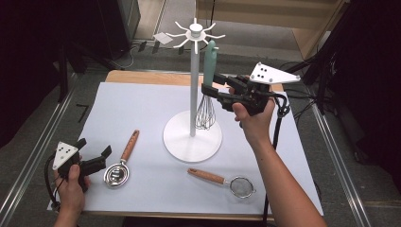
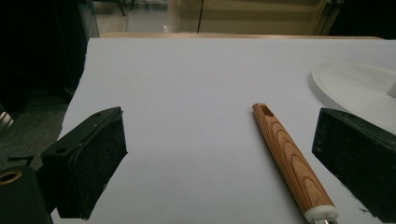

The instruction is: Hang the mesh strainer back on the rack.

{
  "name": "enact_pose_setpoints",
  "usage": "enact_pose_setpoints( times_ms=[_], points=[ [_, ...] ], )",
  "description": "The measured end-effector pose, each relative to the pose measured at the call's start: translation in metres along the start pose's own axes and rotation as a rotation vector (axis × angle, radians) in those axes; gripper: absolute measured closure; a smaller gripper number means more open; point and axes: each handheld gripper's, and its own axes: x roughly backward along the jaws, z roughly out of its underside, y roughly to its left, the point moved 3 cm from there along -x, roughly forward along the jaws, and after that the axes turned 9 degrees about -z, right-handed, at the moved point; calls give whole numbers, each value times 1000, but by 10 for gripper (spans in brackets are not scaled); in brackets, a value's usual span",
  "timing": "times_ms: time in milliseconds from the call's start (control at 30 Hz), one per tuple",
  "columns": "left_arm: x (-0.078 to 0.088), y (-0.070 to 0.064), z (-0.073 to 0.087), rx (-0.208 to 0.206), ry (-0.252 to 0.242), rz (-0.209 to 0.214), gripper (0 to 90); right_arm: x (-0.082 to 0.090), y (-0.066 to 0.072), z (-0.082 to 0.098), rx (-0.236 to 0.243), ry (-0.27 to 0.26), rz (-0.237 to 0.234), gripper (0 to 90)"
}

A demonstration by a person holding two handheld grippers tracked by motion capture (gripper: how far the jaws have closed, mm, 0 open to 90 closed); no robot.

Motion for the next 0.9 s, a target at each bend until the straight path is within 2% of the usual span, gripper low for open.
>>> enact_pose_setpoints(
  times_ms=[233,467,567,700,767,800,900],
  points=[
    [0,0,0,1,0,-2,36,9,0,0,3,-12,-5,514],
    [0,0,0,1,2,-3,36,9,1,1,10,4,-2,530],
    [0,0,0,0,0,-2,36,3,2,3,18,27,24,558],
    [0,0,0,-1,1,0,36,-1,0,4,9,25,61,606],
    [0,0,0,-1,0,0,36,-3,-1,4,5,24,76,672],
    [0,0,0,-2,1,1,36,-4,-1,4,9,27,82,701],
    [0,0,0,-2,1,1,36,-6,0,5,15,34,78,709]
  ],
)
